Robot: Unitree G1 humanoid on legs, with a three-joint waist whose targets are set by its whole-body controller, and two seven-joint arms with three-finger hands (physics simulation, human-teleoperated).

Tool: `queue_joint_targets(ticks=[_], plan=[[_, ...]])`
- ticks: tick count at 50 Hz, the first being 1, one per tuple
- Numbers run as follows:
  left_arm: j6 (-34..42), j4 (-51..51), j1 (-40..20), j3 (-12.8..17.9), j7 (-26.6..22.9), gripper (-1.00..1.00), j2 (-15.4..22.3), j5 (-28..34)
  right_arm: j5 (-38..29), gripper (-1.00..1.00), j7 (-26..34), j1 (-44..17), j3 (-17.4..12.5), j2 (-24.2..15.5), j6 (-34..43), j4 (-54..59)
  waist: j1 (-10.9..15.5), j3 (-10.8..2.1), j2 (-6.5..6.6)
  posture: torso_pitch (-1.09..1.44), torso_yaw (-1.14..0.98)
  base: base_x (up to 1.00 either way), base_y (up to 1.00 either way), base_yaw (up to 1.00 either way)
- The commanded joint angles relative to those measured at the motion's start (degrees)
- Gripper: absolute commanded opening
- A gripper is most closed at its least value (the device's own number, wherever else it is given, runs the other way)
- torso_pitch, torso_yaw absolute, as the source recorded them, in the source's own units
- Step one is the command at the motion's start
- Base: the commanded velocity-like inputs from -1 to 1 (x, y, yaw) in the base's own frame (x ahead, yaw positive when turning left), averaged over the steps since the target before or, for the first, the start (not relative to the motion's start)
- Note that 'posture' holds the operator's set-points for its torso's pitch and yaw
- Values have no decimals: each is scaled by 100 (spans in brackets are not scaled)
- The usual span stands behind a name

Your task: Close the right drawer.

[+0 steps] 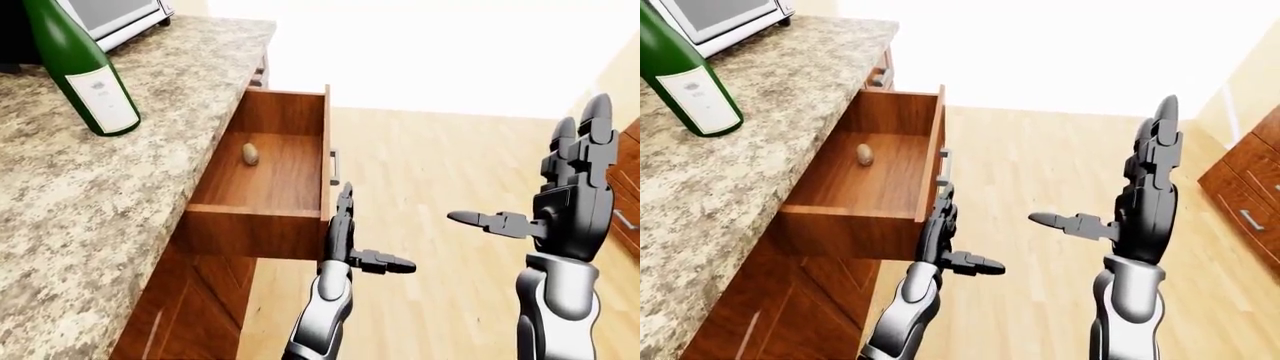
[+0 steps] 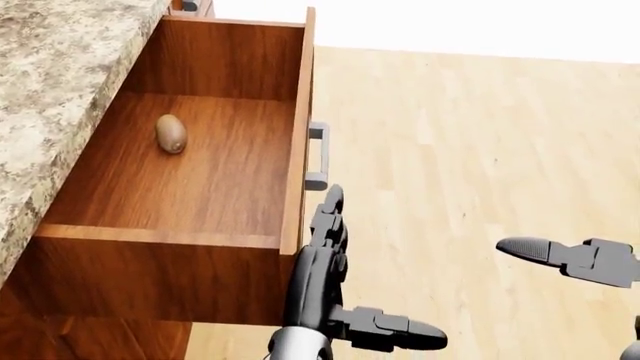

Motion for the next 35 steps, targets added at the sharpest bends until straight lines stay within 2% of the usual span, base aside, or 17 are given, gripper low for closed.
queue_joint_targets(ticks=[1,35], plan=[[-146,-217,-108,22,85,100,-52,-28,0,100,-21,-100,-43,-63,-139,-217,10,-101,-45,0,0,0,0,0],[-236,-398,-49,167,768,100,35,-321,-6,100,-29,-97,-40,-61,-158,-190,-43,-112,-27,0,0,0,0,0]])
